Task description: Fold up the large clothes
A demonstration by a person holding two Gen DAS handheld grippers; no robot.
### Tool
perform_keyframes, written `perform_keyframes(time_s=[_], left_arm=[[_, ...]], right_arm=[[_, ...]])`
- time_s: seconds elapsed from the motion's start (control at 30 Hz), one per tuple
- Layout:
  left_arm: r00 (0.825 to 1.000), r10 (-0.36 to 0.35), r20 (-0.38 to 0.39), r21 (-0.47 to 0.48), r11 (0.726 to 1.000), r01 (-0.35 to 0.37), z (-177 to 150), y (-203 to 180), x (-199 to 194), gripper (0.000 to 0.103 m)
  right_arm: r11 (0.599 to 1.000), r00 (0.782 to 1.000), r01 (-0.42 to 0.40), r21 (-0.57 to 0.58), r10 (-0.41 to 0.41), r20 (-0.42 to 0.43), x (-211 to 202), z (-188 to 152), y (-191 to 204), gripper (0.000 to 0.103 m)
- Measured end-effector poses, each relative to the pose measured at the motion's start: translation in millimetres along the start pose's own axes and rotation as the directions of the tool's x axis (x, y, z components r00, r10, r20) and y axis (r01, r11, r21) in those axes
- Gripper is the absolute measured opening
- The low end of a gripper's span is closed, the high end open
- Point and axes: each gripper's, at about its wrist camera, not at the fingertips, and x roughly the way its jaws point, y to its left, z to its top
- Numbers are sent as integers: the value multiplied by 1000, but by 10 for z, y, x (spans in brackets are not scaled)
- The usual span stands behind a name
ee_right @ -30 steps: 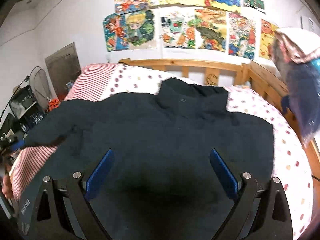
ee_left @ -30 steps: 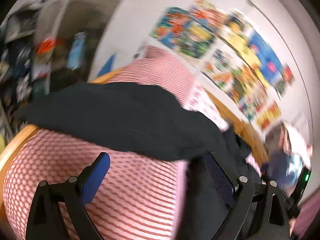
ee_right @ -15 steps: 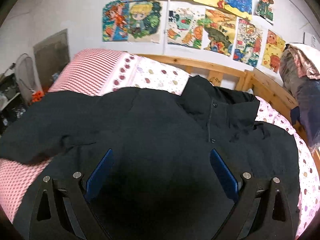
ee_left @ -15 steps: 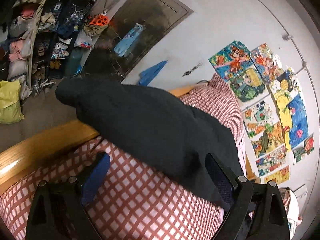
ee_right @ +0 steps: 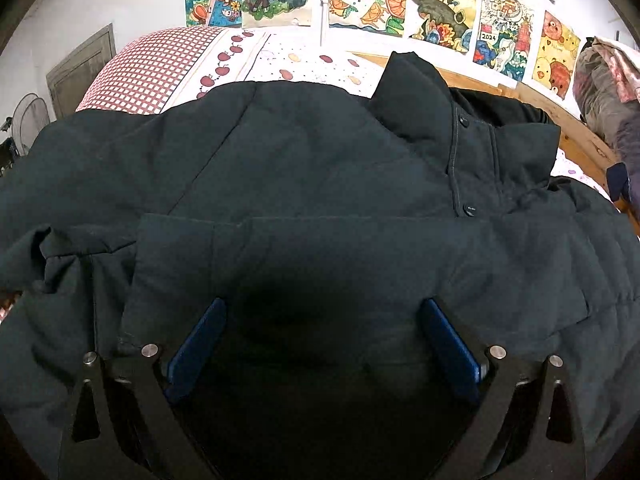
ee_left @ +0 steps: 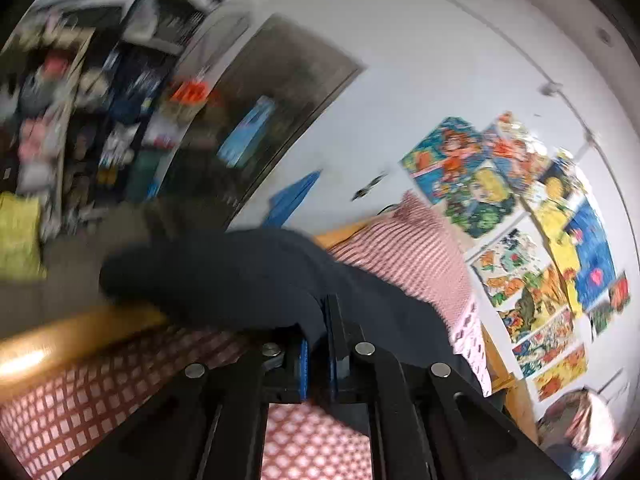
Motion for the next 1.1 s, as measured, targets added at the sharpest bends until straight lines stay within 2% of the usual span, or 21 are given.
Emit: perform_keyframes(time_s=[0.1,0.17,0.23,0.3,0.43,0.57,0.73,0.83,0.9,0.97,1.1], left_arm=[[996,-68,49,105,992,63,66,-288,-170,7],[990,-123,71,198,974,107,89,-538,-293,7],[982,-176,67,301,942,148,74,-837,-415,7],[974,-220,58,365,913,185,11,-1052,-533,7],[956,-294,18,514,823,244,-217,-1542,-735,7],[928,-361,-87,612,716,336,-544,-1989,-817,6],[911,-358,-206,736,556,385,-1094,-2486,-863,6],[897,-343,-280,766,484,424,-1424,-2694,-844,6],[894,-321,-313,779,452,435,-1657,-2766,-827,6],[888,-289,-358,785,423,454,-1890,-2846,-763,6],[881,-201,-429,818,328,473,-2354,-2913,-626,6]], right_arm=[[1000,1000,-24,17,24,17,-105,47,-66,97],[998,999,-43,39,42,35,-280,88,-134,97],[993,994,-96,64,92,58,-489,126,-231,97],[986,987,-150,74,145,72,-707,153,-338,97],[978,979,-195,73,188,82,-1083,95,-602,97],[980,978,-190,58,184,97,-1293,-31,-882,97],[987,983,-145,67,136,124,-1434,-198,-1391,97],[981,983,-147,129,130,128,-1462,-253,-1746,97],[975,982,-151,165,129,137,-1478,-310,-1926,97],[970,982,-144,196,115,150,-1482,-363,-2162,97],[965,983,-126,232,90,159,-1454,-462,-2499,97]])
